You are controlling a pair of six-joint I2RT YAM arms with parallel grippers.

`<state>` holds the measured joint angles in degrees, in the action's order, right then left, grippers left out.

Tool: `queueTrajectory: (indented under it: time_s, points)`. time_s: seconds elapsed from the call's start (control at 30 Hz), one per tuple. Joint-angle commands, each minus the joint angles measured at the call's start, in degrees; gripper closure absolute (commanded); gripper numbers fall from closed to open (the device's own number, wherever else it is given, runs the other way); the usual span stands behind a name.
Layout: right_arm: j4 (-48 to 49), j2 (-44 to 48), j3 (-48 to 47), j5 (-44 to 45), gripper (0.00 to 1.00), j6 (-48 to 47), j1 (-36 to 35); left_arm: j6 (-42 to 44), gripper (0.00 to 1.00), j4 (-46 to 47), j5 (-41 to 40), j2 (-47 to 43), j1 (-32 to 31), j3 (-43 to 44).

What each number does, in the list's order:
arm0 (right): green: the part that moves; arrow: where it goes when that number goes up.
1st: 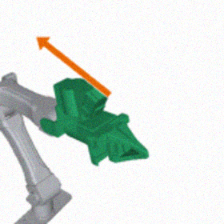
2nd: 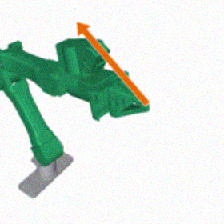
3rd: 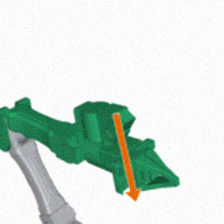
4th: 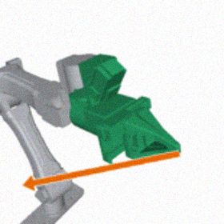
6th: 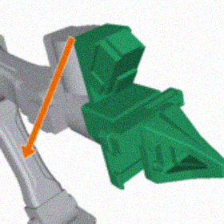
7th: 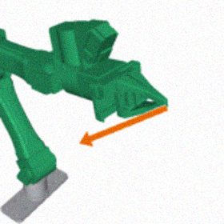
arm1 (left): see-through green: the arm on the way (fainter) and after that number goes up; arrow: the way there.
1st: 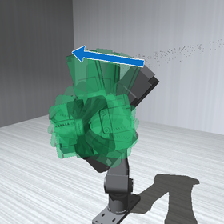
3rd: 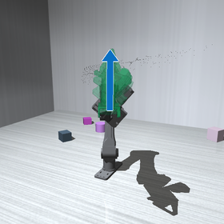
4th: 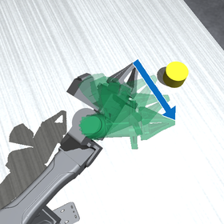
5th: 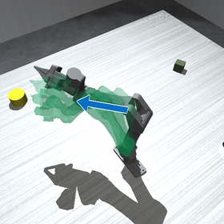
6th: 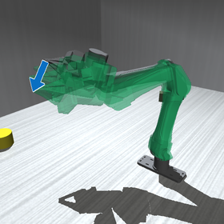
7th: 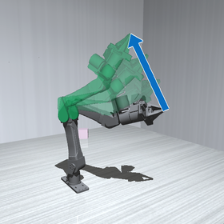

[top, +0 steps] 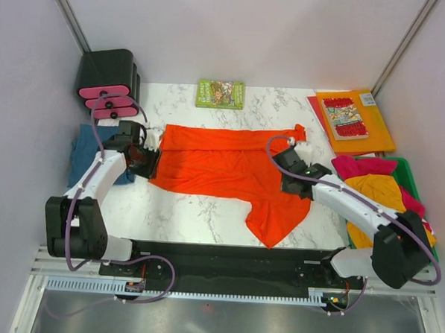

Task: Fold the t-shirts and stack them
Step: Fold the flattened tshirt in 1/3 of the way

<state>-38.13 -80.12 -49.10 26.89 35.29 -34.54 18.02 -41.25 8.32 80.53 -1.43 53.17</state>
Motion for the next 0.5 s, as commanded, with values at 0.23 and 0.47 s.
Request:
queueTrajectory:
  time_s: [0.23, 0.47]
  points:
    - [4.13, -22.34, -38.77, 3.86, 0.80, -8.75, 12.92, -11.69, 0.57, 10.67, 5.75, 14.98, 0.82, 24.95]
    - [5.70, -34.13, -44.06, -0.35, 0.91, -6.99, 13.19, -10.90, 0.60, 9.17, 5.39, 29.23, -0.24, 33.22]
